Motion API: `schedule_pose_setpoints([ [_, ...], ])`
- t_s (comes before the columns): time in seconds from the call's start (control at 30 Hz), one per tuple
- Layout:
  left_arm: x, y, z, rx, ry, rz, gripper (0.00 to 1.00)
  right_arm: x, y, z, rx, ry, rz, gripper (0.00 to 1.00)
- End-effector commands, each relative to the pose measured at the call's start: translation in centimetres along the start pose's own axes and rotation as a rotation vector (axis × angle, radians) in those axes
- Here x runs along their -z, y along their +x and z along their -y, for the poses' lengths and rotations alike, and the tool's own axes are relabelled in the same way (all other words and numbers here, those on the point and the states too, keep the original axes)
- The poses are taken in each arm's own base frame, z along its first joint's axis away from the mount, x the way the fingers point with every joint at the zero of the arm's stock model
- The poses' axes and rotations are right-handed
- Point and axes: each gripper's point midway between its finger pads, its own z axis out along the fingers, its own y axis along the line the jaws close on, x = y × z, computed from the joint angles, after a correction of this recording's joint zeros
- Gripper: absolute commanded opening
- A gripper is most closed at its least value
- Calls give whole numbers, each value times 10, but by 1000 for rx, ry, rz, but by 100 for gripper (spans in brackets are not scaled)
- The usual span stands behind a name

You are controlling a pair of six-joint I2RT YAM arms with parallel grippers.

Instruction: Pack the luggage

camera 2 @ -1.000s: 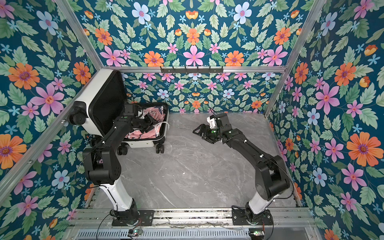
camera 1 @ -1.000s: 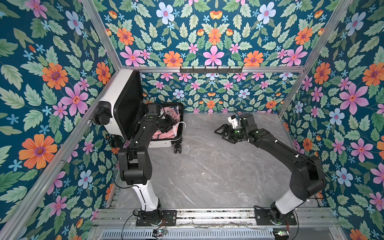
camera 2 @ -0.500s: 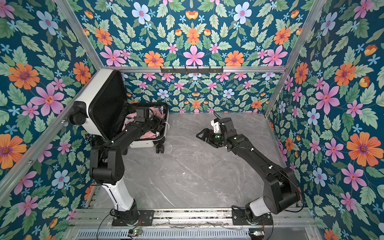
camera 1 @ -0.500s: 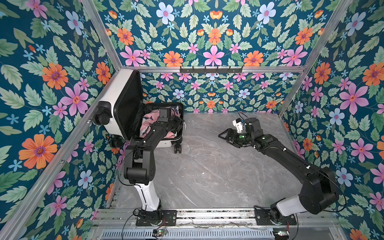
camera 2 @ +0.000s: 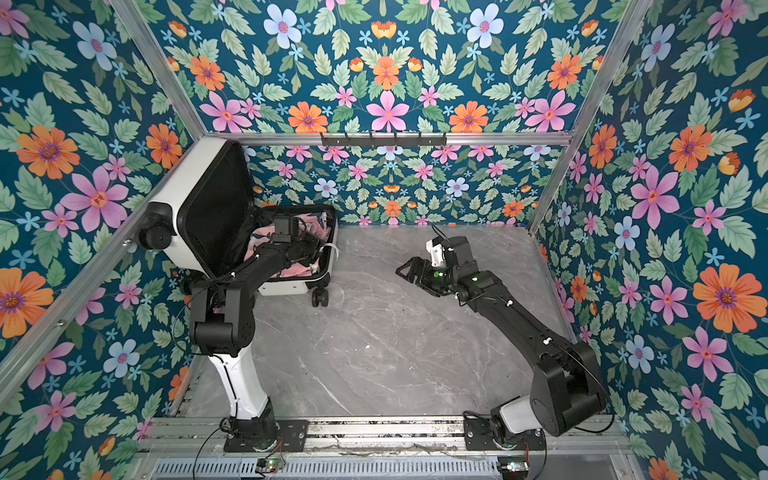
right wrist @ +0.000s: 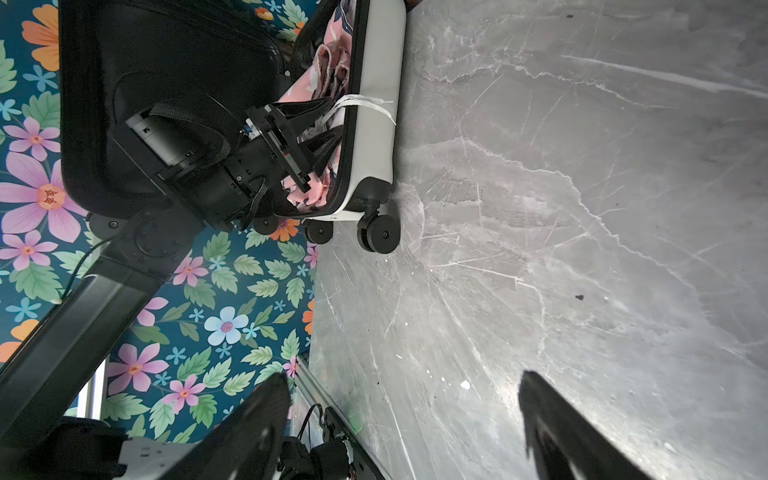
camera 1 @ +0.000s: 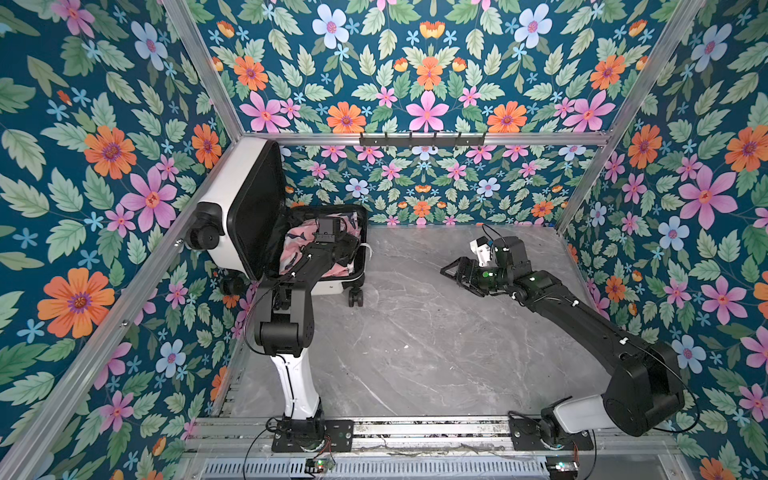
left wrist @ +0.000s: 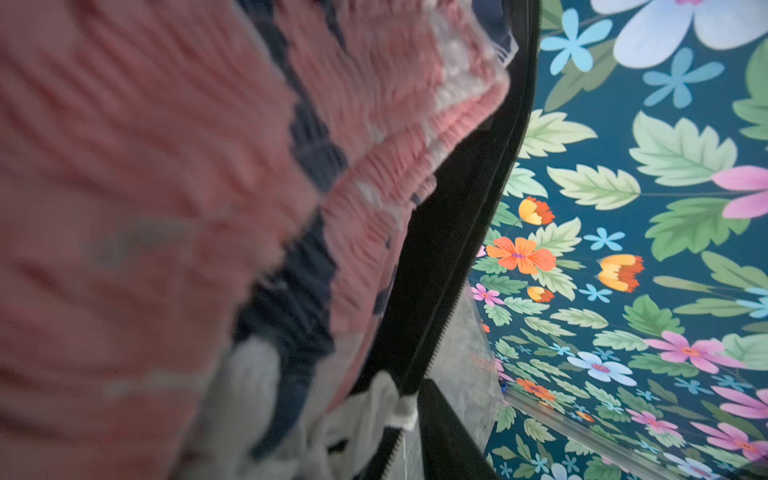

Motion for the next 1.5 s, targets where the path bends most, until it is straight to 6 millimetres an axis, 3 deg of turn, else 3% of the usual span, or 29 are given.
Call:
schedule_pose_setpoints([
  [0.0,-3,-13,18,-10,56,44,46,-1,-3,-5,9,-23,8,87],
  [0.2,-19,-21,26,12,89,37,44,-1,-1,-2,-7,-21,11,87],
  [0.33,-24,-18,31,23,126,13,22,1,-1,2,-8,-1,25,87],
  [0.4,-19,-20,33,33,150,16,14,2,0,4,-11,4,28,87],
  [0.6,6,-34,44,122,293,24,3,-1,4,10,-25,14,18,87],
  [0.83,36,-53,59,213,451,42,8,-7,5,11,-33,8,-7,87],
  [1.07,41,-64,36,409,562,56,10,-6,8,11,-33,5,-14,87],
  [1.37,67,-82,15,433,529,182,14,1,13,13,-31,12,-4,87],
  [1.47,66,-82,12,427,501,177,28,2,14,13,-34,11,-3,87],
])
